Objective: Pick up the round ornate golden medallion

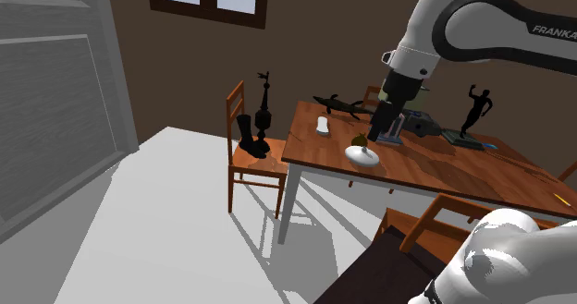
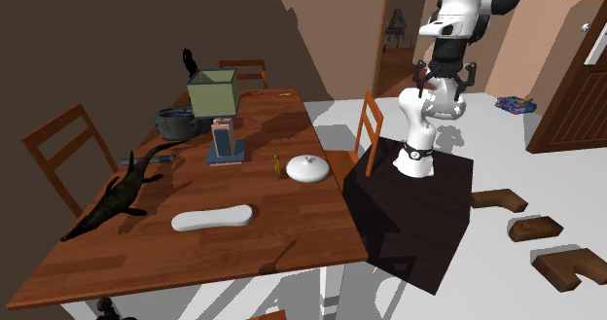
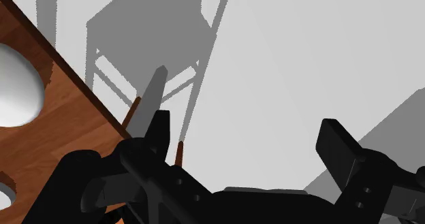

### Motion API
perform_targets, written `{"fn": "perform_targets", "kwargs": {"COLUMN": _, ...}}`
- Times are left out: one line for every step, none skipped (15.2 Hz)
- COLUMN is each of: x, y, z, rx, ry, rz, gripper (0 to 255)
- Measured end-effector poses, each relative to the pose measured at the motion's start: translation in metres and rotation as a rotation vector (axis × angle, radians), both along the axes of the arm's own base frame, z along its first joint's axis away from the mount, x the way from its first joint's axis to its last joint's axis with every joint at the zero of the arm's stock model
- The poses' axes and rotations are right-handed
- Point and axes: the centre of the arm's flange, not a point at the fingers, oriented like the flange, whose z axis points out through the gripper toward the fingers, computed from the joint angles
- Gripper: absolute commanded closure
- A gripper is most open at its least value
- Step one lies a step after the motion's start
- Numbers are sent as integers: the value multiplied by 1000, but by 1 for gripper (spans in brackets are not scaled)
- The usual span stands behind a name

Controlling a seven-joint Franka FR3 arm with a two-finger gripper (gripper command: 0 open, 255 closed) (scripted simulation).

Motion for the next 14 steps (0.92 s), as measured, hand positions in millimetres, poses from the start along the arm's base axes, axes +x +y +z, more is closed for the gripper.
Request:
{"fn": "perform_targets", "kwargs": {"x": 0, "y": 0, "z": 0, "rx": 0, "ry": 0, "rz": 0, "gripper": 0}}
{"fn": "perform_targets", "kwargs": {"x": 1, "y": -5, "z": -2, "rx": 2, "ry": -2, "rz": 5, "gripper": 0}}
{"fn": "perform_targets", "kwargs": {"x": 5, "y": -15, "z": -6, "rx": 4, "ry": -5, "rz": 13, "gripper": 0}}
{"fn": "perform_targets", "kwargs": {"x": 7, "y": -27, "z": -11, "rx": 7, "ry": -8, "rz": 24, "gripper": 0}}
{"fn": "perform_targets", "kwargs": {"x": 8, "y": -37, "z": -16, "rx": 10, "ry": -12, "rz": 35, "gripper": 0}}
{"fn": "perform_targets", "kwargs": {"x": 9, "y": -49, "z": -20, "rx": 13, "ry": -16, "rz": 46, "gripper": 0}}
{"fn": "perform_targets", "kwargs": {"x": 11, "y": -62, "z": -24, "rx": 16, "ry": -20, "rz": 58, "gripper": 0}}
{"fn": "perform_targets", "kwargs": {"x": 13, "y": -76, "z": -28, "rx": 19, "ry": -25, "rz": 70, "gripper": 0}}
{"fn": "perform_targets", "kwargs": {"x": 18, "y": -88, "z": -33, "rx": 23, "ry": -28, "rz": 83, "gripper": 0}}
{"fn": "perform_targets", "kwargs": {"x": 25, "y": -100, "z": -39, "rx": 26, "ry": -32, "rz": 95, "gripper": 0}}
{"fn": "perform_targets", "kwargs": {"x": 28, "y": -111, "z": -44, "rx": 29, "ry": -36, "rz": 107, "gripper": 0}}
{"fn": "perform_targets", "kwargs": {"x": 32, "y": -123, "z": -49, "rx": 31, "ry": -41, "rz": 119, "gripper": 0}}
{"fn": "perform_targets", "kwargs": {"x": 34, "y": -137, "z": -54, "rx": 35, "ry": -45, "rz": 131, "gripper": 0}}
{"fn": "perform_targets", "kwargs": {"x": 39, "y": -148, "z": -59, "rx": 38, "ry": -49, "rz": 144, "gripper": 0}}
